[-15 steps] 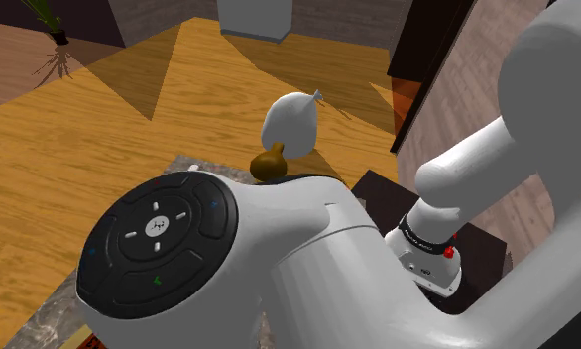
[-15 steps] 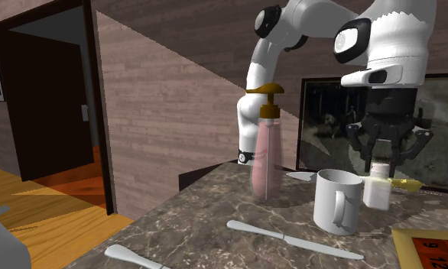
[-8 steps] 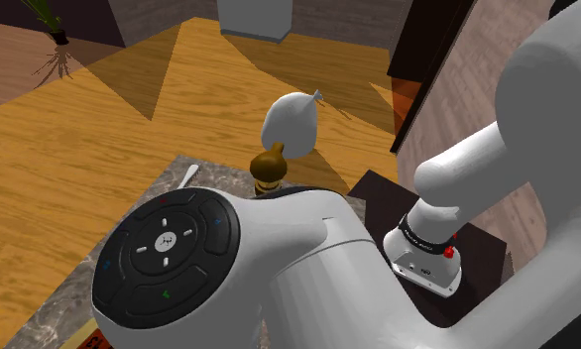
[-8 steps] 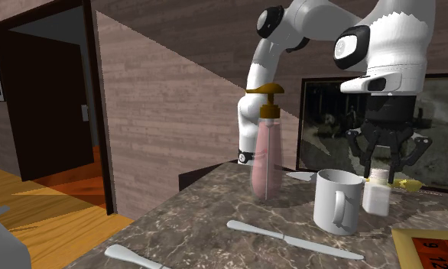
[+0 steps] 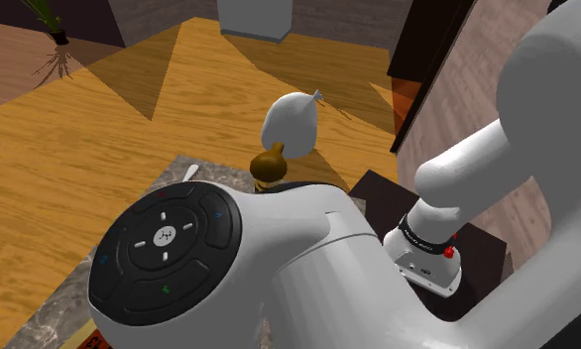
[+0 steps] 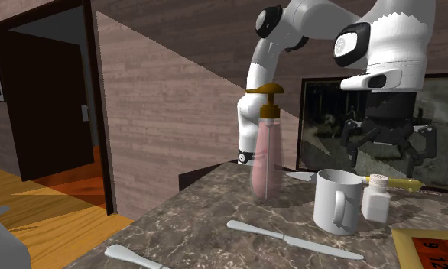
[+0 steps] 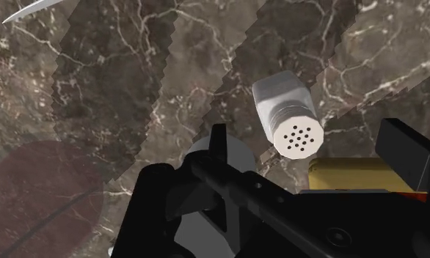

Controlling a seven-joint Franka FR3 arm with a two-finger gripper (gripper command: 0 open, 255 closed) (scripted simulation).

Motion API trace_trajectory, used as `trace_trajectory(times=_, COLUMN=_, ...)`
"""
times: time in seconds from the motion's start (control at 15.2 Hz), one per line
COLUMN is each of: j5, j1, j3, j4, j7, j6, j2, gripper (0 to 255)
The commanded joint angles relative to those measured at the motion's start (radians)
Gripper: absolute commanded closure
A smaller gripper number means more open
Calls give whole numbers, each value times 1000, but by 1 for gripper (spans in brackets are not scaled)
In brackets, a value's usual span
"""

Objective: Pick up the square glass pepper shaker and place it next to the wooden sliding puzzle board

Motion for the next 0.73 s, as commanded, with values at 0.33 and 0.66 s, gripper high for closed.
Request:
trace_trajectory(times=0.33, j5=-94, j1=157, j3=-157, j4=63, j7=63, j6=-93, j2=73, gripper=0)
trace_trajectory(times=0.66, j5=-94, j1=157, j3=-157, j4=63, j7=63, j6=-93, j2=73, gripper=0)
